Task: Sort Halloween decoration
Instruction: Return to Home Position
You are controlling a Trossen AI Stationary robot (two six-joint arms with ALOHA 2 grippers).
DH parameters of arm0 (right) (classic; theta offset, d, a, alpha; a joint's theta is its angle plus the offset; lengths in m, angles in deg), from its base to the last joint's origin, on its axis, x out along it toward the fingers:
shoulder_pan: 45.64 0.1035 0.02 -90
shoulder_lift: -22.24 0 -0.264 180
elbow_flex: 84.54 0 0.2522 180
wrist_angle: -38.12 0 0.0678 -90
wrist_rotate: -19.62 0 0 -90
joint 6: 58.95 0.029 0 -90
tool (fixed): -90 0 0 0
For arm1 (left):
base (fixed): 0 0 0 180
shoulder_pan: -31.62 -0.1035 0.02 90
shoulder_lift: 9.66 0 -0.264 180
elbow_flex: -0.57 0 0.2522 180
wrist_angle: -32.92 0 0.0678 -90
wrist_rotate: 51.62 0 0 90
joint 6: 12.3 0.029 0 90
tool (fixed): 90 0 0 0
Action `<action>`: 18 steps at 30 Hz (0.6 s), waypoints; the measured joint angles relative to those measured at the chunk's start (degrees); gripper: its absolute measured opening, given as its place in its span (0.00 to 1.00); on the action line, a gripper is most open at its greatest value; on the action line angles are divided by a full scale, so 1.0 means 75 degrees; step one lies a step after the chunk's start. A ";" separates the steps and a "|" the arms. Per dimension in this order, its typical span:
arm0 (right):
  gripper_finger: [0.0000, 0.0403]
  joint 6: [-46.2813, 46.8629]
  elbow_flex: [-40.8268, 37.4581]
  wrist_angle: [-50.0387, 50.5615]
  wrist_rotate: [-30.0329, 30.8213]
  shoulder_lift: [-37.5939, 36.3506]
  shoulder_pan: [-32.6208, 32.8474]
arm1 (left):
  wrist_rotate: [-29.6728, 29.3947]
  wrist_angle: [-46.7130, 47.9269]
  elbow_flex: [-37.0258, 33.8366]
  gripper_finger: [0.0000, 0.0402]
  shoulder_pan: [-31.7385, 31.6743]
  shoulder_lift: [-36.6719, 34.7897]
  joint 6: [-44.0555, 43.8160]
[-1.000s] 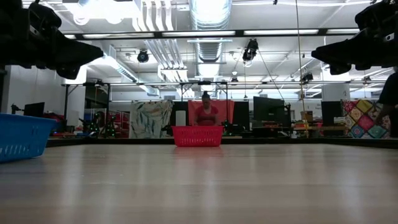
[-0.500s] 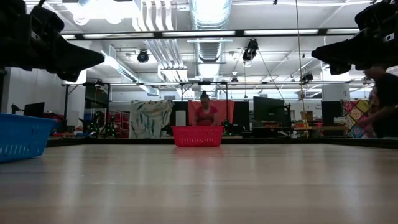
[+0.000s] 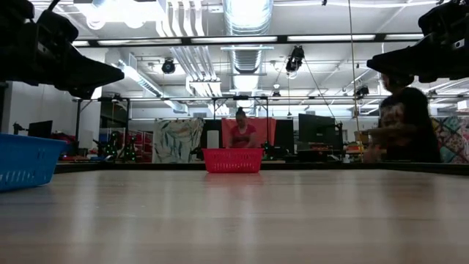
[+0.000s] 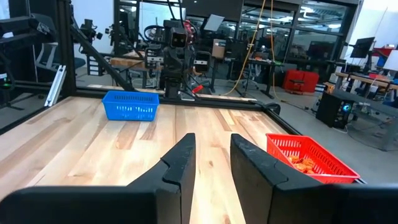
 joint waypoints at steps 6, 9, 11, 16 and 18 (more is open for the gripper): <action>0.23 0.0000 0.0000 0.0000 0.0000 0.0000 0.0000 | 0.0000 -0.0001 0.0000 0.11 0.0000 0.0074 0.0001; 0.23 -0.0003 0.0000 0.0000 0.0000 0.0000 0.0000 | 0.0000 -0.0003 0.0000 0.11 0.0002 0.0106 0.0000; 0.23 0.0000 0.0000 0.0000 -0.0001 0.0000 0.0000 | 0.0000 0.0003 0.0003 0.11 0.0001 0.0123 0.0000; 0.23 0.0000 0.0000 0.0003 -0.0003 0.0000 0.0000 | 0.0000 0.0003 0.0102 0.11 0.0003 0.0207 0.0000; 0.23 0.0000 0.0000 0.0003 0.0000 0.0000 0.0000 | 0.0000 -0.0013 0.0155 0.11 0.0003 0.0235 0.0000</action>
